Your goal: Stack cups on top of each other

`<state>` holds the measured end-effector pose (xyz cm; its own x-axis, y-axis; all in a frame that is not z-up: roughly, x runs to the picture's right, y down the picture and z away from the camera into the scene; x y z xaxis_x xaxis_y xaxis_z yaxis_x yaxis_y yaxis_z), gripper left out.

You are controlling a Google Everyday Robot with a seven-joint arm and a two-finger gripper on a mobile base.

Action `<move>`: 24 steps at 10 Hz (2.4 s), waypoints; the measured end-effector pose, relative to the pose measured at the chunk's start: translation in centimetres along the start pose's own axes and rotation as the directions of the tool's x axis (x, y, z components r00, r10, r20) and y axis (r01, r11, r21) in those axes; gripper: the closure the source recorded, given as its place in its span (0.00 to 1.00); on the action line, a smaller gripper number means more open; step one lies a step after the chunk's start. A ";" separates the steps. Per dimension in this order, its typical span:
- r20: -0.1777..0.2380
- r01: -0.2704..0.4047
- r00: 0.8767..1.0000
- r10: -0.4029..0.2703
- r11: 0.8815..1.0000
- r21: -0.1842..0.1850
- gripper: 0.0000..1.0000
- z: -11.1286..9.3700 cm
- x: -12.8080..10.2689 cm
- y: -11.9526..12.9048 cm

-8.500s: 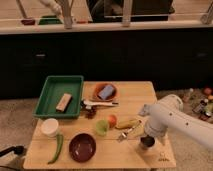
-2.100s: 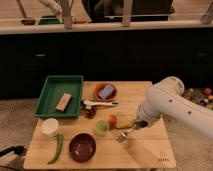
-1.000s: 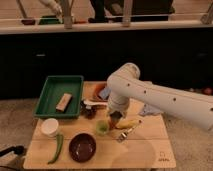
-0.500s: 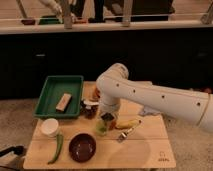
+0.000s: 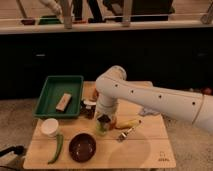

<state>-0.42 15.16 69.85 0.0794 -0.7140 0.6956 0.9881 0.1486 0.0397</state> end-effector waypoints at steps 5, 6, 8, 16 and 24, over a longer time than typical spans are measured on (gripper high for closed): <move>0.020 -0.021 1.000 0.021 1.000 0.010 0.99 1.2 0.3 0.5; 0.023 -0.024 0.999 0.024 1.000 0.014 0.99 1.4 0.4 0.5; 0.034 -0.030 0.999 0.029 0.999 0.025 0.99 2.0 0.3 0.3; 0.083 -0.065 0.995 0.062 0.997 0.033 0.71 3.8 0.2 0.5; 0.102 -0.069 0.993 0.064 0.997 0.042 0.20 3.7 0.5 0.3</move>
<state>-0.61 17.38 72.90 0.1290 -0.6295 0.7662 0.9739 0.2259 0.0216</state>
